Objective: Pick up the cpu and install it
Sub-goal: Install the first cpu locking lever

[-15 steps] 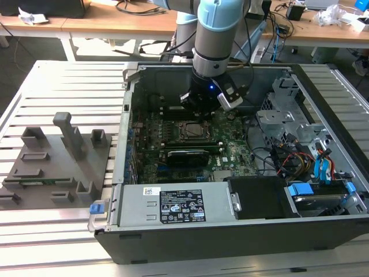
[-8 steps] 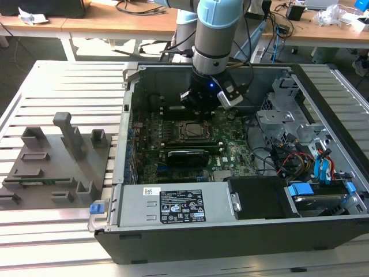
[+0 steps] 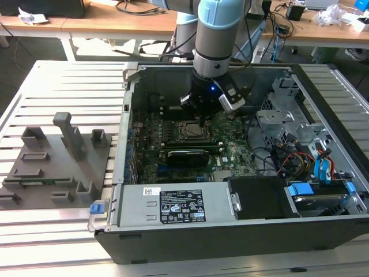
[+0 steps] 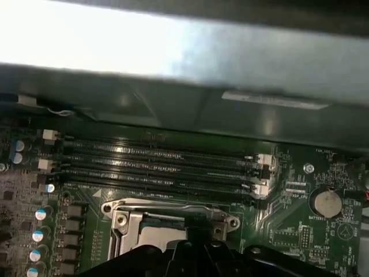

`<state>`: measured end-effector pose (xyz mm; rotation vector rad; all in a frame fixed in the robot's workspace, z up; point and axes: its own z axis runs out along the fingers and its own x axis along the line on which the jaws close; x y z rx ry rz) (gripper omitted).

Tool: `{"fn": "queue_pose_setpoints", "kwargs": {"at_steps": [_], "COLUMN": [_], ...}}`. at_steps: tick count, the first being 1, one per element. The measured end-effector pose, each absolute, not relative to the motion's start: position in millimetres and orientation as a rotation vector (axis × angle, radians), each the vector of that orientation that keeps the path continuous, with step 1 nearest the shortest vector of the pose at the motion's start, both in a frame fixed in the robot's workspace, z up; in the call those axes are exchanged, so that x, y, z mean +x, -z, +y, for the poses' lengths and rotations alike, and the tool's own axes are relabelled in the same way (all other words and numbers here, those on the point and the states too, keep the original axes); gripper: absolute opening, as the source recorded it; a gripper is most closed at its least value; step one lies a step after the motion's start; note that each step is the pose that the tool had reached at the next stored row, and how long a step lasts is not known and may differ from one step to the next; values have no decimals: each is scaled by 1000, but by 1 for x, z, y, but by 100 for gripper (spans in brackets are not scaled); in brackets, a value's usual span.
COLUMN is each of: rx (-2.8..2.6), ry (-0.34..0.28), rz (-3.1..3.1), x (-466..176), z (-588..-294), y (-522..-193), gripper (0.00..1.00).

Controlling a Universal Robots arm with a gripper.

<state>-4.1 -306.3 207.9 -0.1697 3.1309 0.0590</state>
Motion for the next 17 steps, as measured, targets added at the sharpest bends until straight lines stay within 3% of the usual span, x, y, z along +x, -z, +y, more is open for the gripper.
{"fn": "queue_pose_setpoints", "kwargs": {"at_steps": [4, 17], "rx": [-171, -170], "ry": [41, 55], "rz": [3133, 3132], "x": [-5, -5], "z": [-312, -315], "y": [-212, -244], "gripper": [11, 11]}}
